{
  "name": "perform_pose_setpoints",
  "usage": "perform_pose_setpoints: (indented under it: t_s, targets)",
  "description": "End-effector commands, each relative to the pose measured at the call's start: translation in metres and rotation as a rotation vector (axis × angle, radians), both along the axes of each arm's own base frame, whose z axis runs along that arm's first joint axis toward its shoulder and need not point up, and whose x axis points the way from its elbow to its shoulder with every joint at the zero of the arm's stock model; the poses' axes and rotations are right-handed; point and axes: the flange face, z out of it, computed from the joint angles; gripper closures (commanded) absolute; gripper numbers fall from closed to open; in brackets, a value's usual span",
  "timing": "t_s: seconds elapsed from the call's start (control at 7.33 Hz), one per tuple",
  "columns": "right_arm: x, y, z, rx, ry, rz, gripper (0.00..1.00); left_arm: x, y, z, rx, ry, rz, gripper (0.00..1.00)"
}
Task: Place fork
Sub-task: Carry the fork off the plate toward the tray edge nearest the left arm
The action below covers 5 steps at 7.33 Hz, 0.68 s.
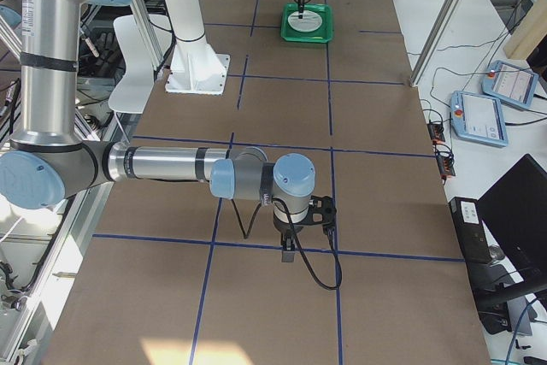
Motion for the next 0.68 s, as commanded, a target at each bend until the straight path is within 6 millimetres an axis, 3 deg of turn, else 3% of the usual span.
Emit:
perform_pose_setpoints:
  t_s: [0.0,0.14,0.55]
  targets:
    - [0.0,0.0,0.0,0.0,0.0,0.0,0.0,-0.053,0.006,0.044,0.043,-0.053,0.021,1.0]
    - [0.0,0.0,0.0,0.0,0.0,0.0,0.0,-0.057,0.012,0.058,0.035,-0.07,0.031,1.0]
    - [0.0,0.0,0.0,0.0,0.0,0.0,0.0,-0.047,0.009,0.05,0.018,-0.054,0.025,1.0]
